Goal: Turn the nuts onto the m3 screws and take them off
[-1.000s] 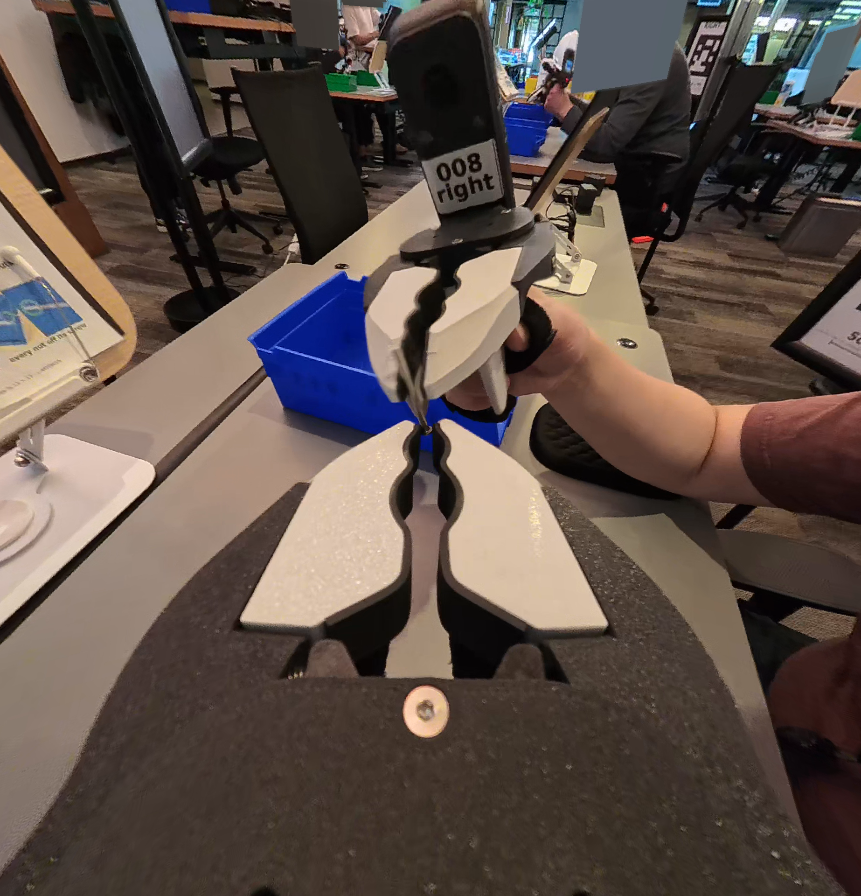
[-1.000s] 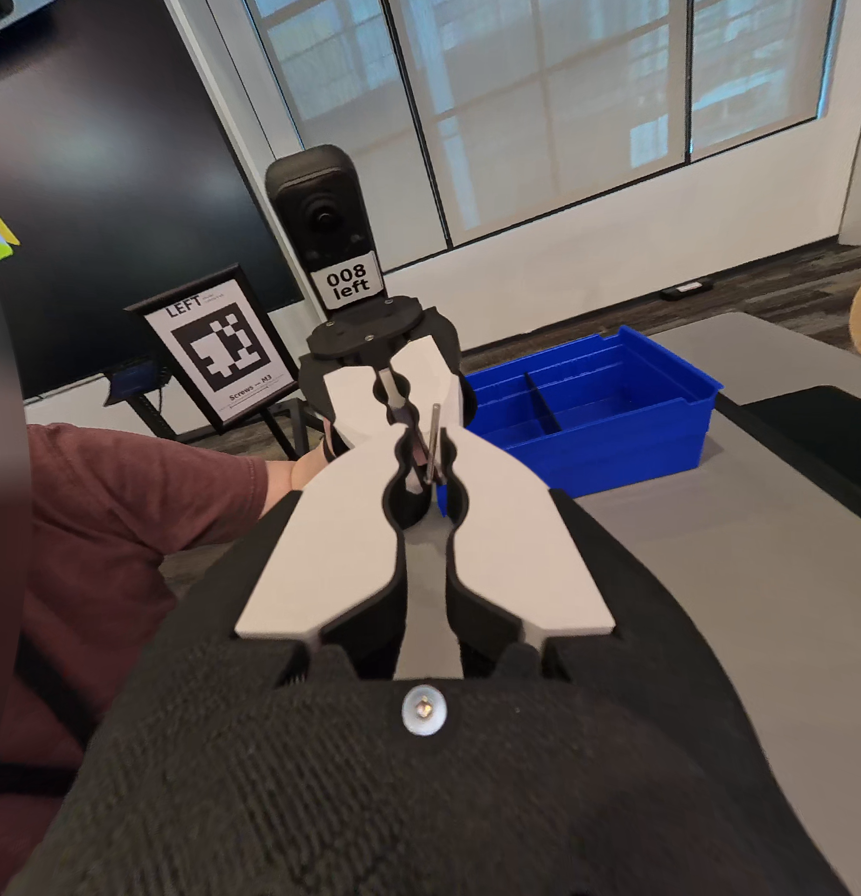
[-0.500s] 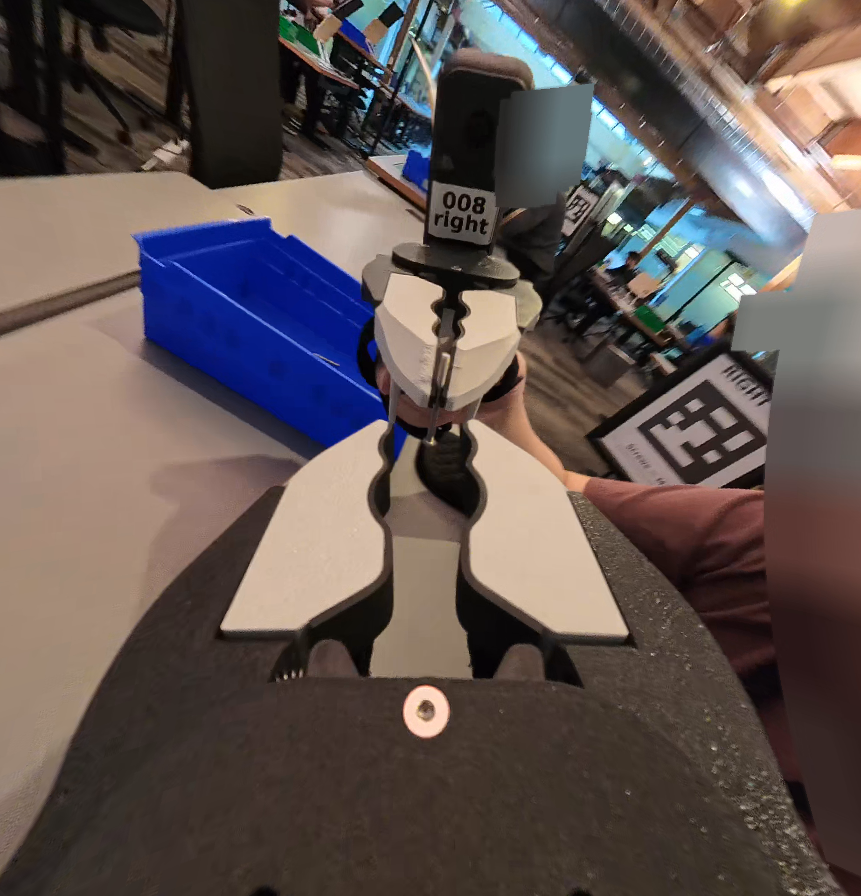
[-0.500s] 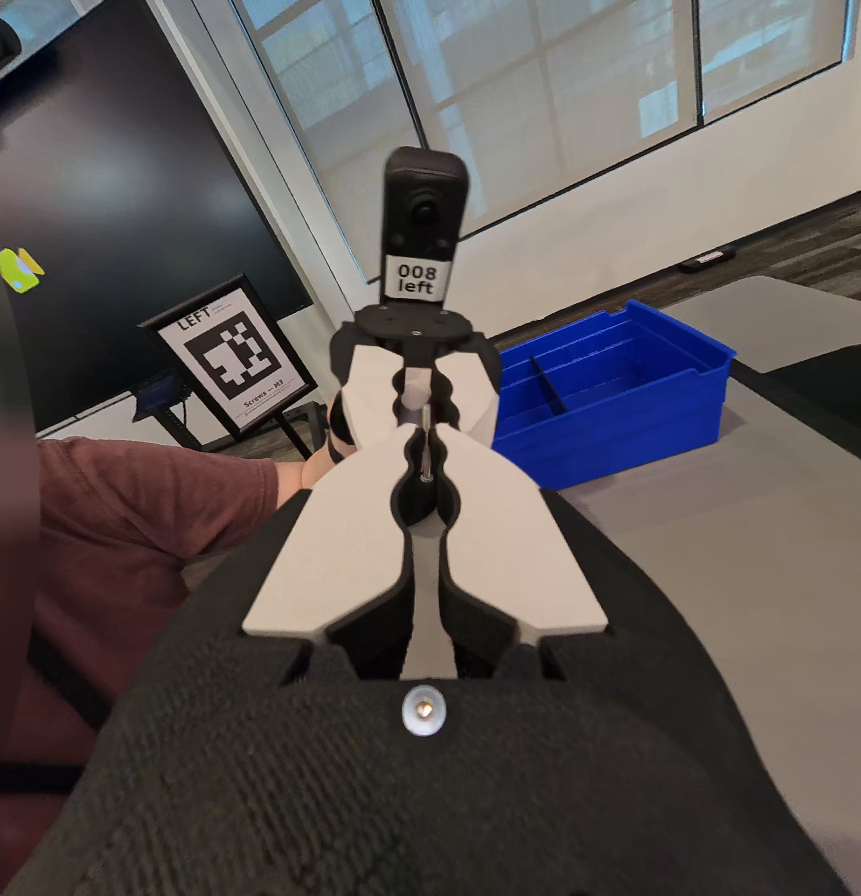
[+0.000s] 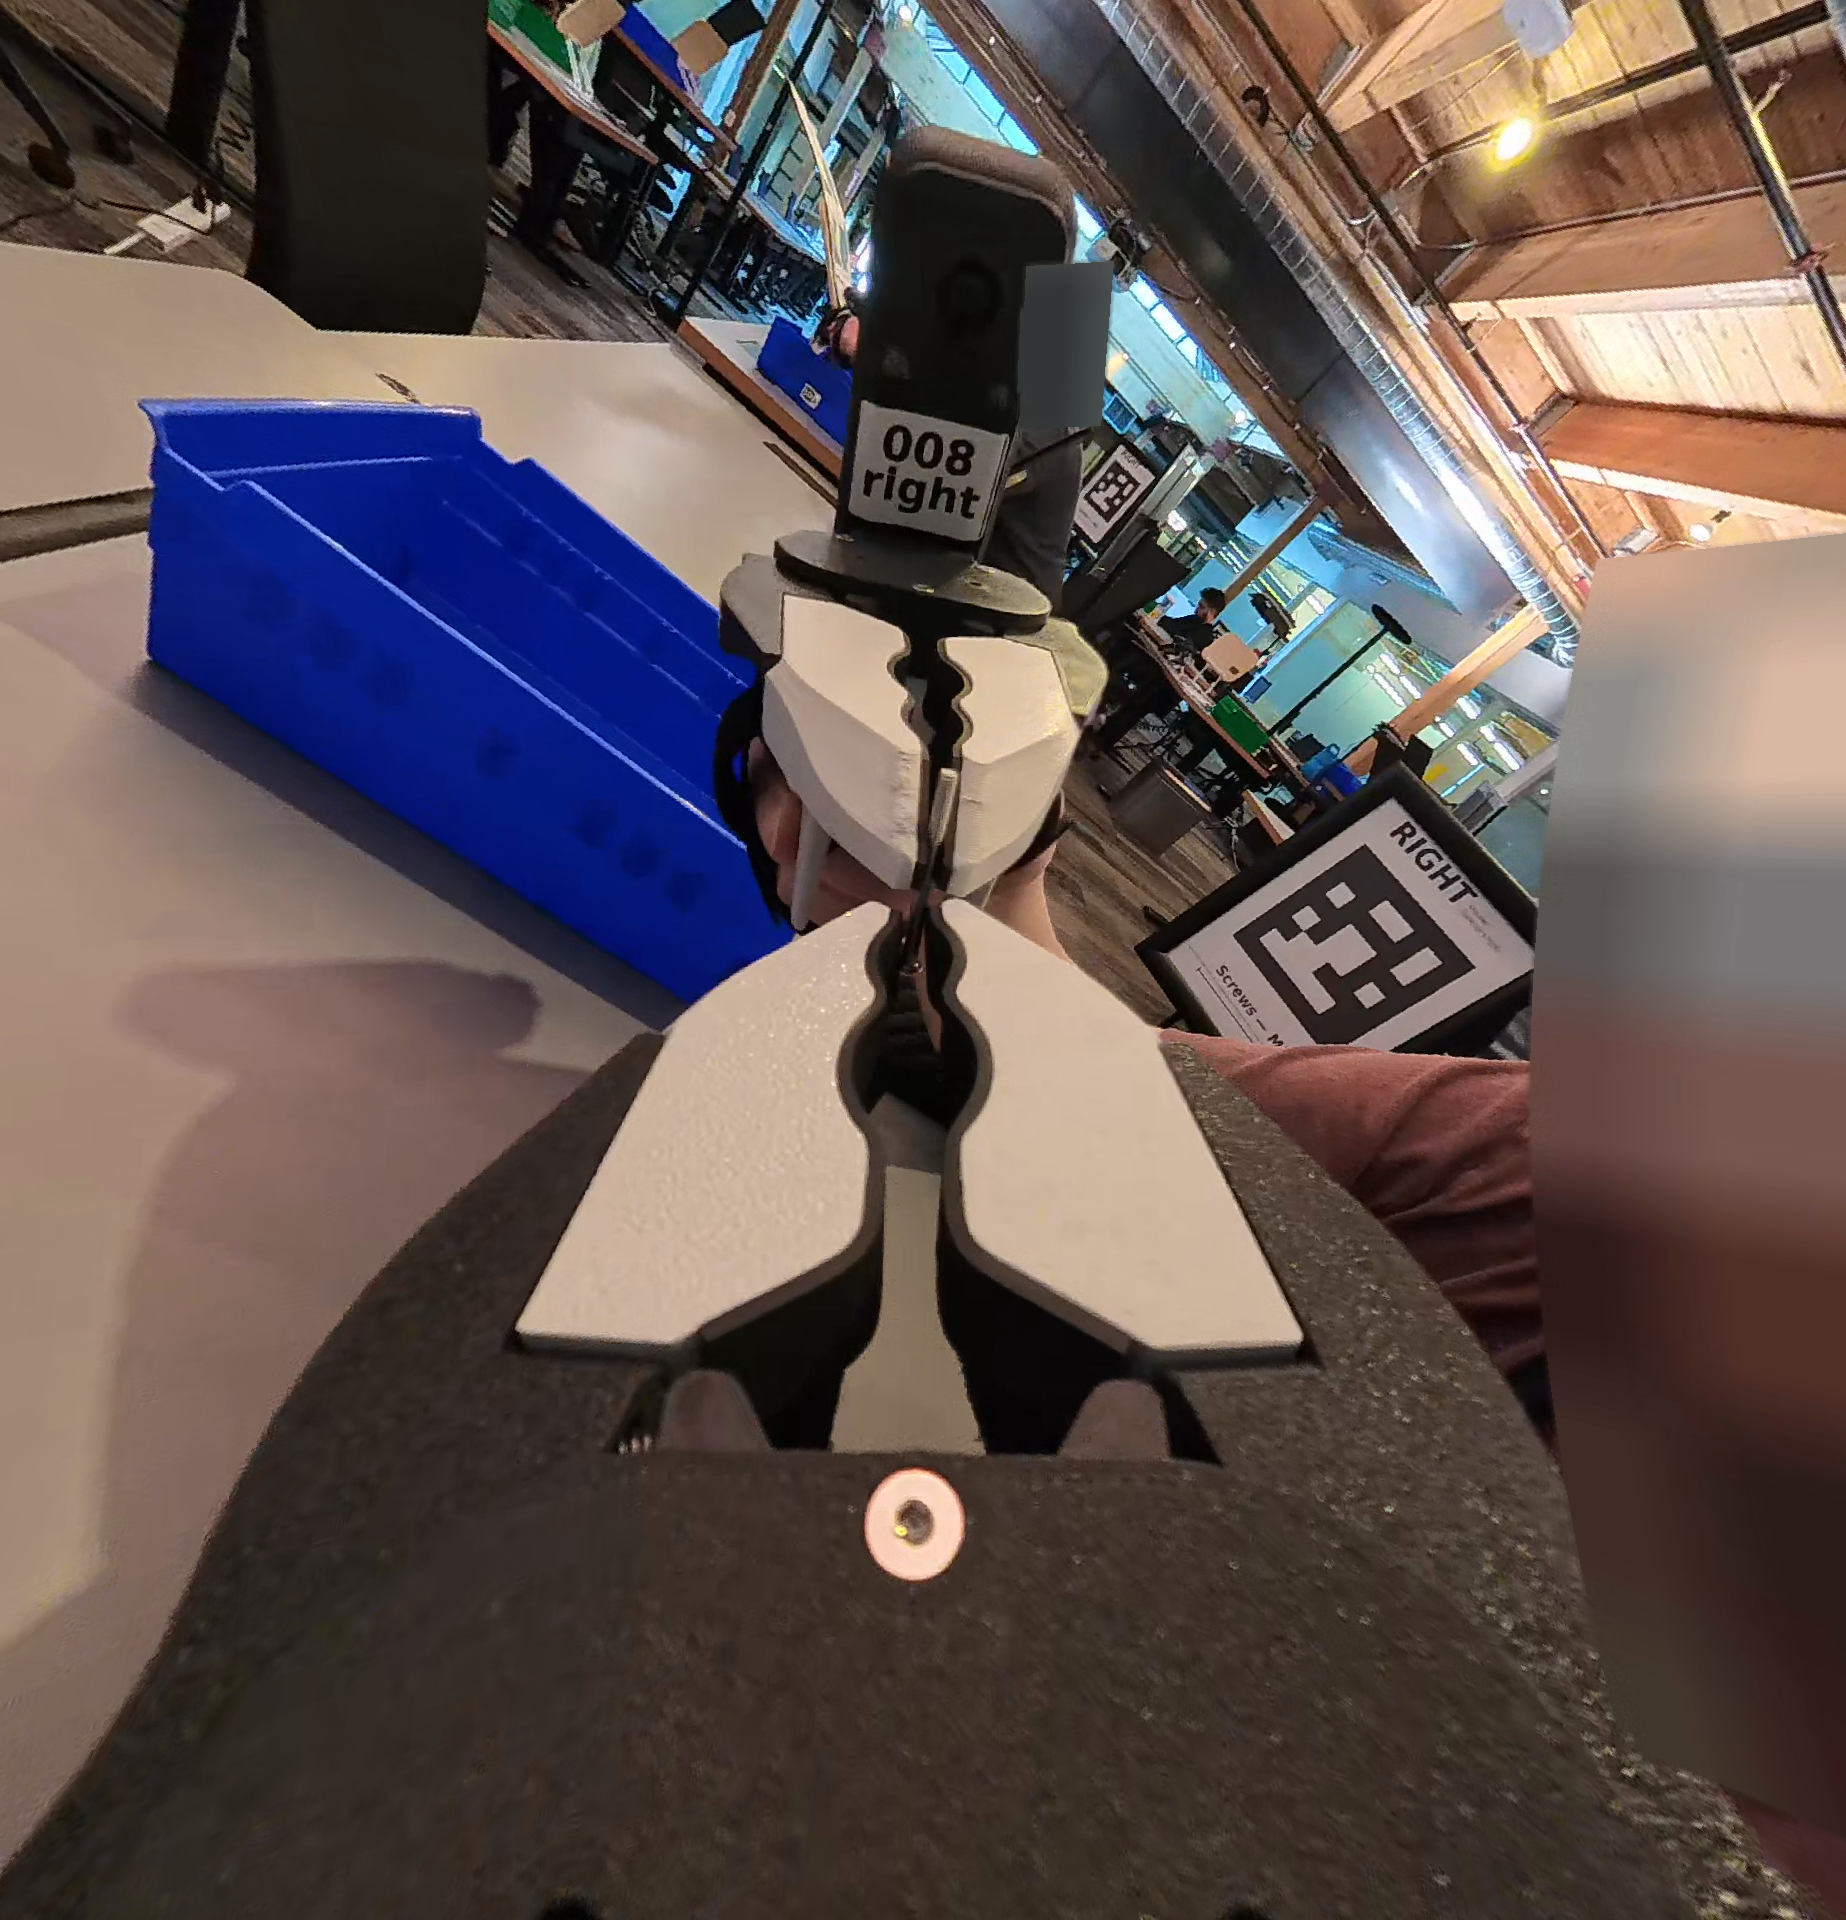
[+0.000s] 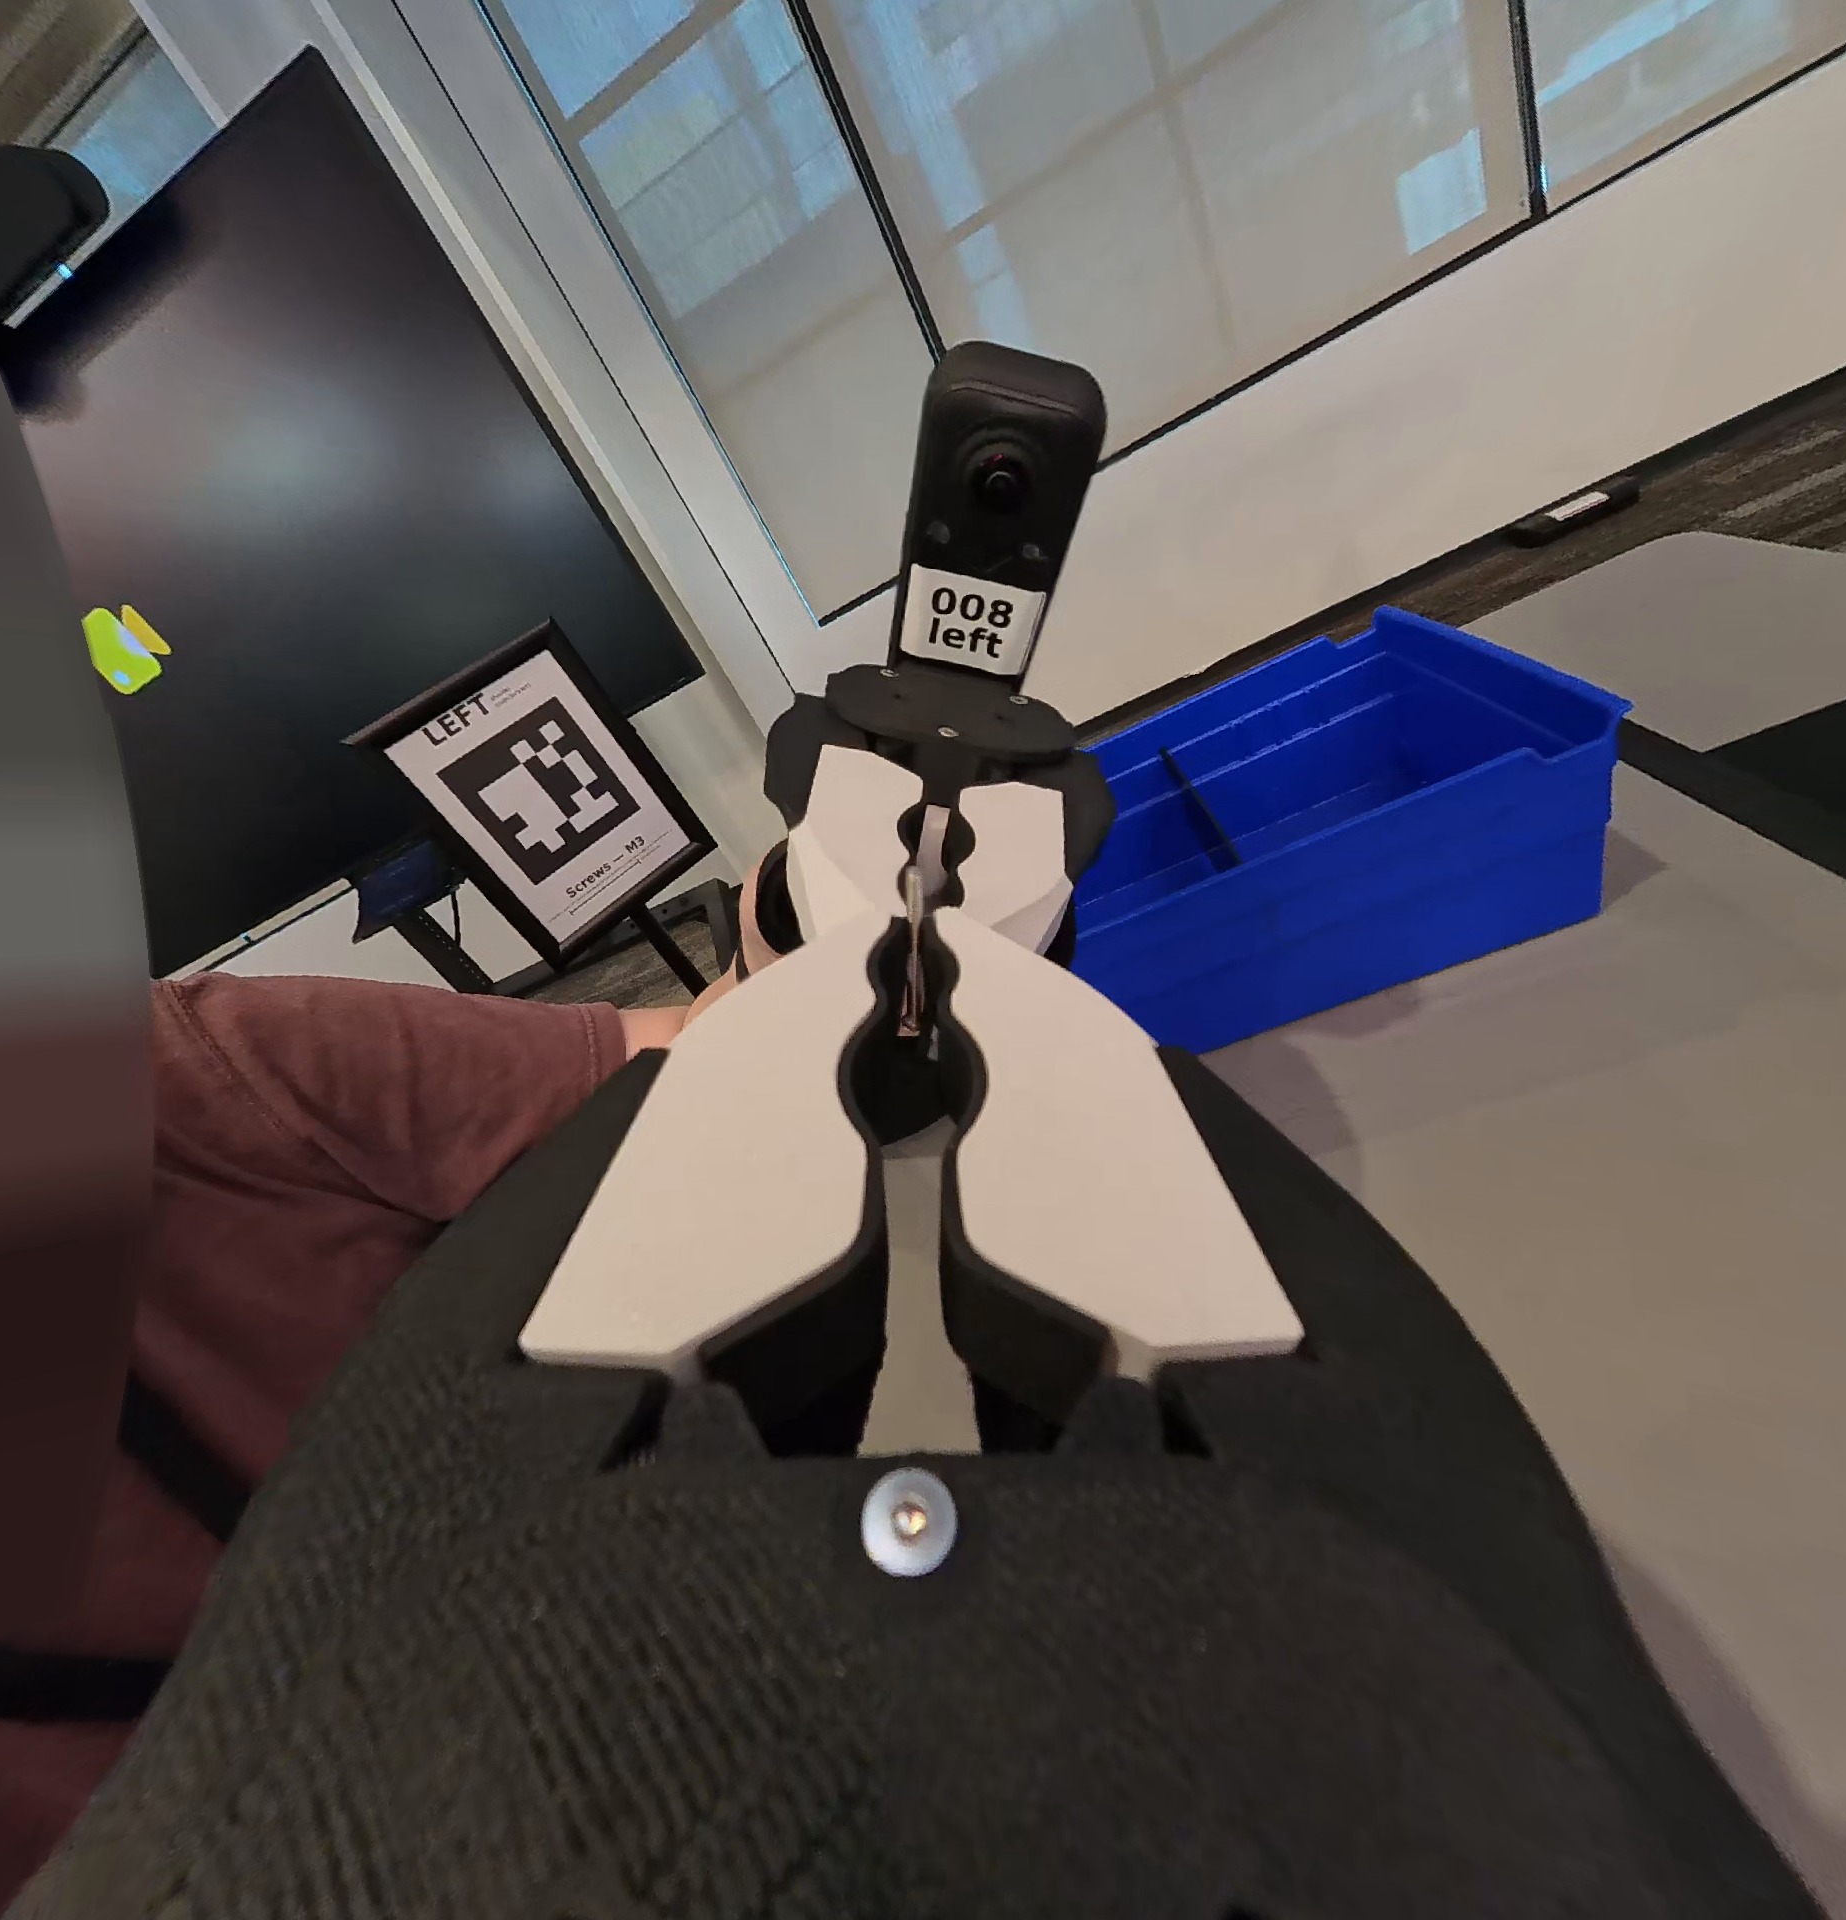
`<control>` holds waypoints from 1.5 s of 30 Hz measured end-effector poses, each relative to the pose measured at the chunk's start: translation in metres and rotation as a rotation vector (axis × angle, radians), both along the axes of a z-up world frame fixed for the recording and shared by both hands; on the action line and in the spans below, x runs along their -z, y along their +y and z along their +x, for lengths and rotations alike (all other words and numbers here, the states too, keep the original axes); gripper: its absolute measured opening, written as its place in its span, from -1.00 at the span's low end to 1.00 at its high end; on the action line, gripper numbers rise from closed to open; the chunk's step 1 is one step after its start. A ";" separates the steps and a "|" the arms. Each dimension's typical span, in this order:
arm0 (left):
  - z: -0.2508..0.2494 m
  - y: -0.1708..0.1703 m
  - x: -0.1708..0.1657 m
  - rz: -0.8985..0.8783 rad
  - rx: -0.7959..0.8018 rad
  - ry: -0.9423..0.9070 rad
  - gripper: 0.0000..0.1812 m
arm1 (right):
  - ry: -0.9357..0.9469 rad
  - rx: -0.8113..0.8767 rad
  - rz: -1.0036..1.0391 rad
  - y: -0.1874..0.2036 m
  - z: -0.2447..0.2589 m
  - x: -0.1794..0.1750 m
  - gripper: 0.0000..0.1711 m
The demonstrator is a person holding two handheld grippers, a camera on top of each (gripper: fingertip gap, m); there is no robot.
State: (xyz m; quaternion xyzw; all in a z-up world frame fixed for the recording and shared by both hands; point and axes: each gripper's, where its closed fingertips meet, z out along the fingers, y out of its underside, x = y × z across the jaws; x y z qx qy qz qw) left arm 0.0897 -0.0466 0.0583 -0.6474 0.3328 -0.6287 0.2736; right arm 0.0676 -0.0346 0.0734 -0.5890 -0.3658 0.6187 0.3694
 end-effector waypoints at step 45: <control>-0.110 0.054 -0.054 0.487 -0.555 0.238 -0.98 | -1.242 -0.015 0.361 0.025 0.037 0.195 -0.84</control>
